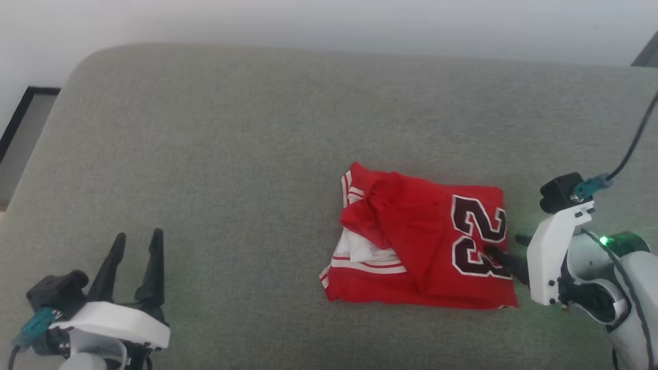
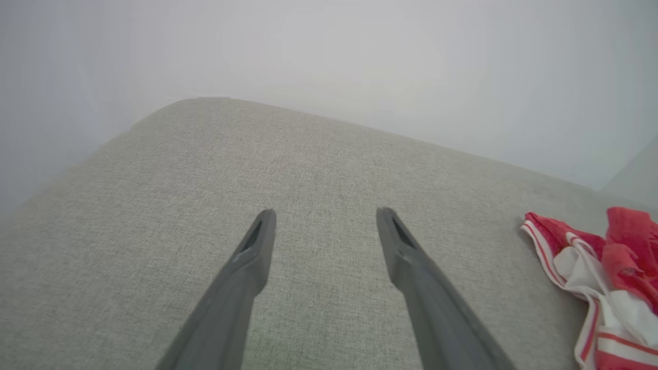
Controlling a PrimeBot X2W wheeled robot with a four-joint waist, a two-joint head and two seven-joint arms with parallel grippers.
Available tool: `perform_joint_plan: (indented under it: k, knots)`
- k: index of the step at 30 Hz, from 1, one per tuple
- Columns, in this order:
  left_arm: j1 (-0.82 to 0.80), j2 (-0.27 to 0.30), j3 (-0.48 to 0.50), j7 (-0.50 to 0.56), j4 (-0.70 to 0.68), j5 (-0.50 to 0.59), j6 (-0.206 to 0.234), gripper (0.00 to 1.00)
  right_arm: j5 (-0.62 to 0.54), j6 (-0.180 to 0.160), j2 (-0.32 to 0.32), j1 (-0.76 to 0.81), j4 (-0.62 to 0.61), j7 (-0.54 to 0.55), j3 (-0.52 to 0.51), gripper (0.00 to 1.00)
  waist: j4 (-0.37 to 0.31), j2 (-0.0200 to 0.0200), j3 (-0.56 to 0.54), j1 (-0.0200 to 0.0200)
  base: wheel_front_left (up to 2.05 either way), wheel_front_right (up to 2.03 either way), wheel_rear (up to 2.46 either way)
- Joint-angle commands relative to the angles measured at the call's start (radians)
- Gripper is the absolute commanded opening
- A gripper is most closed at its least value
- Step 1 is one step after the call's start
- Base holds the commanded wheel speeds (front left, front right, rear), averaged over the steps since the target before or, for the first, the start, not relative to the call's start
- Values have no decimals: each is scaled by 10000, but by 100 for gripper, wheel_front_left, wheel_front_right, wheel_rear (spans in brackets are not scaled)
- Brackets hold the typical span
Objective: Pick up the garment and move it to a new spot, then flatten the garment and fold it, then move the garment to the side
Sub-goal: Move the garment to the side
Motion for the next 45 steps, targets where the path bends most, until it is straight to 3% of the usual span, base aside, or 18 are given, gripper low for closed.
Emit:
perform_joint_plan:
  k: [1, 9, 10, 11, 27, 36, 45]
  knots:
    - [-177, -33, -42, -41, 43, 105, -53, 100, -34, 0, 67, -100, 71, 284, -21, 100, 189, 0, 235, -1, 0, 0, 0]
    - [-636, -201, -237, -41, 289, 178, -66, 100, -251, 0, 810, -71, 715, 1971, -223, 100, 440, 0, 649, -1, 0, 0, 0]
    - [-673, -211, -257, -41, 313, 189, -67, 100, -272, 1, 880, -79, 686, 2054, -228, 86, 457, 0, 666, -1, 0, 0, 0]
    - [-710, -211, -280, -43, 321, 195, -68, 100, -282, 1, 946, -96, 623, 2121, -227, 0, 465, 0, 678, -1, 0, 0, 0]
    - [-1065, 26, -402, -43, 38, 142, -67, 100, -715, -7, 324, -506, -599, 2263, -1409, 0, -219, 0, 752, -1, 0, 0, 0]
    - [-1746, 206, -1111, -42, -70, 72, -68, 100, -908, -5, -267, -1096, -592, 2116, -2158, 0, -1197, 0, 1165, -1, 0, 0, 0]
    - [-3069, 524, -2301, -40, 1, 45, -69, 100, -1035, -5, -930, -2328, 63, 1252, -2352, 0, -2417, 0, 1914, -1, 0, 0, 0]
